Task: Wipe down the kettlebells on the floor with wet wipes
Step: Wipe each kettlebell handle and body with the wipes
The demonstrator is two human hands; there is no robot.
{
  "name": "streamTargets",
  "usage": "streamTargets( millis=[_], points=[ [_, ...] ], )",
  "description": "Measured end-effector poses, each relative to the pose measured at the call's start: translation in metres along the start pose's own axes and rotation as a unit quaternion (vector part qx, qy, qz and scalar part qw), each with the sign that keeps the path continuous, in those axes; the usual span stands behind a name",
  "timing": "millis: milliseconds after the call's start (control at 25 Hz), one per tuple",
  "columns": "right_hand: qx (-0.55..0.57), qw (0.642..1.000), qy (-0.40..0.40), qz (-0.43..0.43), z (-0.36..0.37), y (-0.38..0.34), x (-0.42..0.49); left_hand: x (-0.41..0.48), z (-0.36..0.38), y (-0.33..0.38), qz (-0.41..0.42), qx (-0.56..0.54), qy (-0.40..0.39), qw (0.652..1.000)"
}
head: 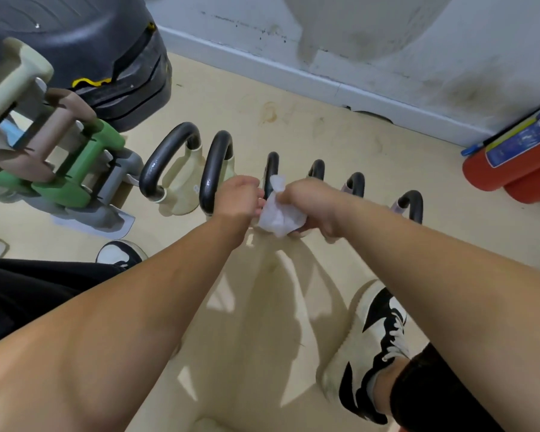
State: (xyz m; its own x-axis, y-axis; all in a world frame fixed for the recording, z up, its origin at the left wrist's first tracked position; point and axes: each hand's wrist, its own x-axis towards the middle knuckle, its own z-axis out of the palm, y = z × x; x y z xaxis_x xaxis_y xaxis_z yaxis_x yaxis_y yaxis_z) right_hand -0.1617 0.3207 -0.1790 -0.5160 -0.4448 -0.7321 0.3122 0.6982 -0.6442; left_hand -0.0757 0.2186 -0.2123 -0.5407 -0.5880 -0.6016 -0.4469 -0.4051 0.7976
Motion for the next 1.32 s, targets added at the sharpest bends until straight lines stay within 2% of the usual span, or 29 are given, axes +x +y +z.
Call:
streamTargets(
  millis=[120,160,320,480,560,680,760,880,1000,1120,1160,1240,1280,1320],
  points=[
    [0.031,0.999,-0.016,0.032,-0.036,-0.003,-0.001,-0.004,0.009,0.011,-0.095,-0.085,-0.16,0.979],
    [0.05,0.998,-0.009,0.031,-0.044,-0.002,0.002,-0.004,0.014,0.012,-0.111,-0.095,-0.187,0.972],
    [0.102,0.991,0.076,-0.028,-0.065,0.012,0.021,0.007,0.031,0.009,-0.113,-0.024,-0.196,0.974],
    [0.056,0.991,0.119,-0.027,-0.082,0.027,0.034,0.009,0.054,0.022,-0.12,-0.096,-0.15,0.977],
    [-0.006,0.985,0.167,-0.045,-0.097,0.024,0.038,0.015,0.062,0.035,-0.09,-0.107,-0.099,0.985],
    [-0.141,0.971,0.175,-0.079,-0.117,0.006,0.047,0.023,0.067,0.051,-0.017,0.074,-0.028,0.997],
    [-0.224,0.959,0.134,-0.107,-0.12,-0.007,0.054,0.024,0.073,0.054,0.072,0.177,0.025,0.981],
    [-0.286,0.936,0.117,-0.167,-0.116,-0.011,0.069,0.028,0.071,0.05,0.233,0.218,0.065,0.946],
    [-0.287,0.932,0.128,-0.179,-0.117,0.002,0.088,0.035,0.068,0.049,0.337,0.286,0.055,0.895],
    [-0.247,0.944,0.118,-0.182,-0.124,0.013,0.1,0.034,0.085,0.035,0.345,0.406,0.064,0.843],
    [-0.232,0.949,0.113,-0.183,-0.126,0.015,0.101,0.033,0.093,0.022,0.336,0.434,0.039,0.835],
    [-0.208,0.955,0.106,-0.183,-0.129,0.017,0.105,0.027,0.107,-0.014,0.3,0.462,-0.062,0.832],
    [-0.201,0.957,0.103,-0.181,-0.13,0.016,0.107,0.024,0.111,-0.028,0.292,0.456,-0.091,0.836],
    [-0.196,0.959,0.101,-0.178,-0.131,0.014,0.109,0.021,0.112,-0.038,0.305,0.438,-0.085,0.841]
  ],
)
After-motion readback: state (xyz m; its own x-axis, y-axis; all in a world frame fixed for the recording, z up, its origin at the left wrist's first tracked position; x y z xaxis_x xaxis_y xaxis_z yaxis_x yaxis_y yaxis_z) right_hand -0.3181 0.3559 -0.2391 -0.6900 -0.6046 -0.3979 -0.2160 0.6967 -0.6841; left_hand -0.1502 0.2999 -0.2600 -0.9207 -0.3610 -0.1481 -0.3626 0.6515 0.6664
